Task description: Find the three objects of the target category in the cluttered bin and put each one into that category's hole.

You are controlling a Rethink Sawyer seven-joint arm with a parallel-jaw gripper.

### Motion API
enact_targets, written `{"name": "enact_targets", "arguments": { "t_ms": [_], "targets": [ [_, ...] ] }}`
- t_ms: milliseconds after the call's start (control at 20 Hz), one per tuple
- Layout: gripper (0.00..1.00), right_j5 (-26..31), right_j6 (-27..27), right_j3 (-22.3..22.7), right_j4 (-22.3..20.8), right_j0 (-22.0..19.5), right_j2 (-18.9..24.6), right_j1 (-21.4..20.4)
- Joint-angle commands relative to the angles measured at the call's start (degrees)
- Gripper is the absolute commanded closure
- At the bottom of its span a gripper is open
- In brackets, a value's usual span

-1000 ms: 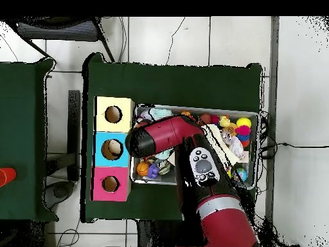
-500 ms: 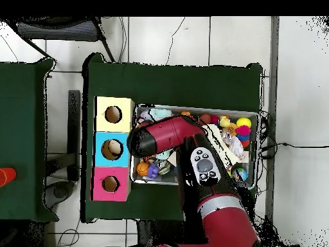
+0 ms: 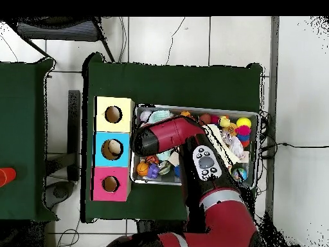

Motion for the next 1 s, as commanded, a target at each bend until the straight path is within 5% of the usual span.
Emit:
{"name": "enact_targets", "arguments": {
  "t_ms": [50,700,750,1000],
  "targets": [
    [0.0,8.4,-9.2,-1.5,0.5,-1.1,2.4,4.4],
    [0.0,15.9,-12.7,-1.2,2.4,-1.7,4.1,4.4],
    [1.0,16.2,-12.6,-1.1,2.1,-1.7,4.1,4.3],
    [1.0,18.4,-11.9,0.7,3.0,-1.6,4.0,1.1]
  ]
}}
